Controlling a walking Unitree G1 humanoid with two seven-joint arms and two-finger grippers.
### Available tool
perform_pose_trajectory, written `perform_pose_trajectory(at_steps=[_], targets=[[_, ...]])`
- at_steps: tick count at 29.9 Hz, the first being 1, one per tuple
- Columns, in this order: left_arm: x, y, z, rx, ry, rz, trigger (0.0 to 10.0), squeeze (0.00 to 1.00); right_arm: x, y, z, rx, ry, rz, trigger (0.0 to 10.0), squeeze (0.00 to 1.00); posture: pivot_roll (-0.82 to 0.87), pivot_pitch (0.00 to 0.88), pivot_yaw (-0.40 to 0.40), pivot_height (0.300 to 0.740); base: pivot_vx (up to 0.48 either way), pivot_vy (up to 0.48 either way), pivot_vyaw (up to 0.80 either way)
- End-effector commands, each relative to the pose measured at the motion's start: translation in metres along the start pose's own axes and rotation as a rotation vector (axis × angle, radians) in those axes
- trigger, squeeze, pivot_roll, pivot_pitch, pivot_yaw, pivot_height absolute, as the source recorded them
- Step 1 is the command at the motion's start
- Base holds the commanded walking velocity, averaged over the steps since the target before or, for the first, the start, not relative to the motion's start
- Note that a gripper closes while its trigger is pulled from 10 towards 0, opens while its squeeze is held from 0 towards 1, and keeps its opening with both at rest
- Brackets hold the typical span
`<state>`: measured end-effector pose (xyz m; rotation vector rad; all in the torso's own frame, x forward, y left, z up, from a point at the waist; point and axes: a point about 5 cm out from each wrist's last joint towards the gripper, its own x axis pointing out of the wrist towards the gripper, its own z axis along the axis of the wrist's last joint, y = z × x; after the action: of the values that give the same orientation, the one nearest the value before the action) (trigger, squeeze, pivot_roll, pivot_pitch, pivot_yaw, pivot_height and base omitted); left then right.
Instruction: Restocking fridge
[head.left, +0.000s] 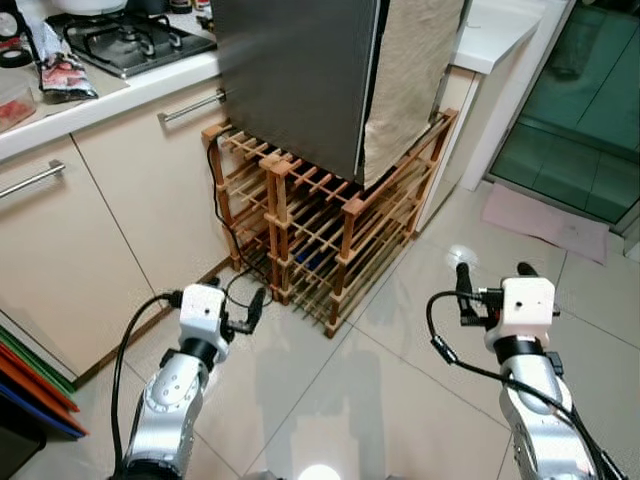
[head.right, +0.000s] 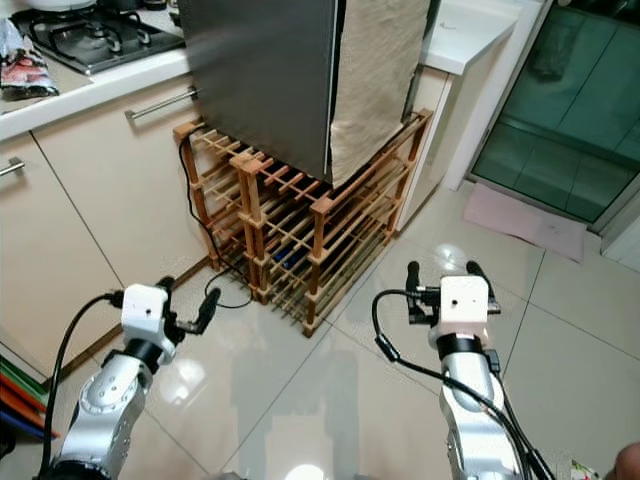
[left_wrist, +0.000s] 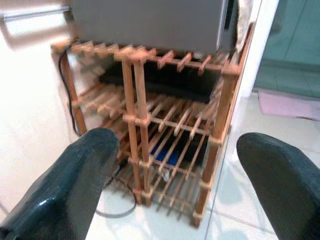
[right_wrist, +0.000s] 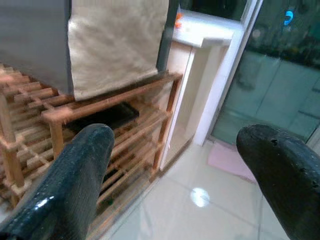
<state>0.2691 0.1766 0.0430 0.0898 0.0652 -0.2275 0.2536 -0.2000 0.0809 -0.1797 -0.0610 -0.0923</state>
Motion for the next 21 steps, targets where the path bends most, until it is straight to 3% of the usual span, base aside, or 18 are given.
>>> perform_pose_trajectory(at_steps=[1,5,10,13,18,21], targets=[[0.007,-0.007,0.008,0.052,-0.022,-0.038,10.0,0.00,0.001,-0.002,0.002,0.001,-0.022,-0.009,10.0,0.00,-0.03,0.000,-0.009,0.719,0.000,0.000,0.00],[0.013,-0.019,0.020,0.029,-0.073,-0.123,10.0,0.00,0.002,-0.002,0.000,0.005,-0.022,-0.013,10.0,0.00,-0.04,0.000,-0.005,0.719,0.000,0.000,0.00],[0.025,-0.032,0.045,0.000,-0.169,-0.194,10.0,0.00,0.005,-0.003,0.001,-0.006,-0.029,-0.017,10.0,0.00,-0.04,0.000,0.001,0.719,0.451,0.000,0.00],[0.029,-0.030,0.048,-0.010,-0.178,-0.185,10.0,0.00,0.007,-0.004,0.000,-0.017,-0.021,-0.025,10.0,0.00,-0.05,0.000,0.003,0.719,0.480,0.000,0.00],[0.028,-0.013,0.042,-0.057,-0.154,-0.077,10.0,0.00,0.011,-0.010,0.001,0.013,-0.029,-0.075,10.0,0.00,-0.05,0.000,0.000,0.719,0.480,0.000,-0.62],[0.027,-0.016,0.041,-0.055,-0.150,-0.089,10.0,0.00,0.014,-0.003,0.006,0.002,-0.055,-0.034,10.0,0.00,-0.05,0.000,0.000,0.719,0.480,0.000,-0.60]])
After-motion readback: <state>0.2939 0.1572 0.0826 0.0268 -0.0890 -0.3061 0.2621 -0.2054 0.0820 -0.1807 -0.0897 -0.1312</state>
